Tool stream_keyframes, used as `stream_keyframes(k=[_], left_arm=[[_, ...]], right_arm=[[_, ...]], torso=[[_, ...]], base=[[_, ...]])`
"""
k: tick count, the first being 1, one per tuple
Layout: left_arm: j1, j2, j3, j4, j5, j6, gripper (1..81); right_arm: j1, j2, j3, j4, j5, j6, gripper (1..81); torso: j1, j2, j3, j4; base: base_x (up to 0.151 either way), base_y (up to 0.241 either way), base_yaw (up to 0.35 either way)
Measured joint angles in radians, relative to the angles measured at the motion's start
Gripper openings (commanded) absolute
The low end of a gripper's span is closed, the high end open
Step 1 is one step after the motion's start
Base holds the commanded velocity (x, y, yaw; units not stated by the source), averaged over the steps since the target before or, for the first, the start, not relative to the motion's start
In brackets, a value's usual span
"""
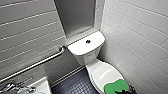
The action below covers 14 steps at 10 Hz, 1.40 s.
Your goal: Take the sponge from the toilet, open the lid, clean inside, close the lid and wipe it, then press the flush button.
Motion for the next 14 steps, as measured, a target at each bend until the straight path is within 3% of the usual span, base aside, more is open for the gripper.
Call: stream_keyframes(k=[6, 9, 12, 14], left_arm=[[0.039, 0.049, -0.106, 0.001, -0.001, 0.007, 81.1], [0.044, 0.093, -0.15, 0.009, -0.004, 0.007, 81.1], [0.045, 0.094, -0.152, 0.012, -0.002, 0.007, 81.1], [0.048, 0.094, -0.152, 0.013, -0.005, 0.007, 81.1]], right_arm=[[0.15, 0.148, -0.237, 0.195, -0.035, 0.0, 1.0], [0.178, 0.182, -0.302, 0.227, -0.046, 0.013, 1.0], [0.204, 0.192, -0.328, 0.231, -0.047, 0.054, 1.0], [0.213, 0.221, -0.39, 0.231, -0.051, 0.088, 1.0]], torso=[[0.022, -0.031, -0.004, 0.0], [0.082, -0.129, -0.026, 0.0], [0.099, -0.157, -0.074, 0.0], [0.1, -0.159, -0.081, 0.0]], base=[[0.0, 0.0, 0.0], [0.0, 0.0, 0.0], [0.0, 0.0, 0.0], [0.0, 0.0, 0.0]])
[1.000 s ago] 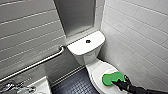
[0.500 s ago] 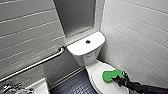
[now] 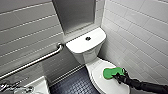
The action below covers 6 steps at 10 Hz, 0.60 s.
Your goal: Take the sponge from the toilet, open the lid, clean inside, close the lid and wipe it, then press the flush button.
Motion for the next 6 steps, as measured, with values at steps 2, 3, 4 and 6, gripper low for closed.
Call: stream_keyframes(k=[2, 3, 4, 6], left_arm=[[0.008, 0.001, -0.001, 0.001, 0.001, 0.0, 81.1], [0.009, 0.004, -0.002, 0.002, 0.0, 0.0, 81.1], [0.008, 0.008, -0.003, 0.004, 0.0, 0.0, 81.1], [0.008, 0.021, -0.004, 0.006, 0.003, 0.0, 81.1]], right_arm=[[-0.001, 0.046, -0.091, 0.002, -0.001, 0.036, 1.0], [-0.008, 0.061, -0.123, 0.002, -0.001, 0.051, 1.0], [-0.027, 0.066, -0.133, 0.002, 0.01, 0.063, 1.0], [-0.067, 0.055, -0.116, 0.002, 0.026, 0.072, 1.0]], torso=[[0.0, 0.0, 0.0, 0.0], [0.0, 0.0, 0.0, 0.0], [0.0, 0.0, 0.0, 0.0], [0.0, -0.001, 0.0, 0.0]], base=[[0.0, 0.0, 0.0], [0.0, 0.0, 0.0], [0.0, 0.0, 0.0], [0.0, 0.0, 0.0]])
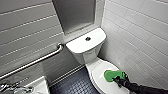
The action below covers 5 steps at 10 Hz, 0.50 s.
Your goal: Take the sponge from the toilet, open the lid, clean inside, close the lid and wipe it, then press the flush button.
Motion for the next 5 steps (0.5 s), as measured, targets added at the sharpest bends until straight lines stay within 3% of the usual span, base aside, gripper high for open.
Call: stream_keyframes(k=[5], left_arm=[[0.0, -0.002, 0.0, 0.001, 0.002, 0.0, 81.1]], right_arm=[[-0.114, -0.152, 0.166, -0.004, 0.078, 0.013, 1.0]], torso=[[0.0, 0.0, 0.0, 0.0]], base=[[0.0, 0.0, 0.0]])
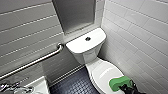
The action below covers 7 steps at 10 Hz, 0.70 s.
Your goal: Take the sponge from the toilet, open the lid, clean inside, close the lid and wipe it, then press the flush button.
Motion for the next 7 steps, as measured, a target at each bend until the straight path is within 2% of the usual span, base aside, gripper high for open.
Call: stream_keyframes(k=[3, 7], left_arm=[[0.0, 0.003, 0.0, 0.0, 0.001, 0.0, 81.1], [0.0, 0.002, 0.0, 0.001, 0.001, 0.0, 81.1]], right_arm=[[-0.042, -0.087, 0.056, 0.0, 0.042, 0.002, 1.0], [-0.161, -0.117, 0.129, -0.012, 0.113, 0.003, 1.0]], torso=[[0.0, 0.0, 0.0, 0.0], [0.0, 0.0, 0.0, 0.0]], base=[[0.0, 0.0, 0.0], [0.0, 0.0, 0.0]])
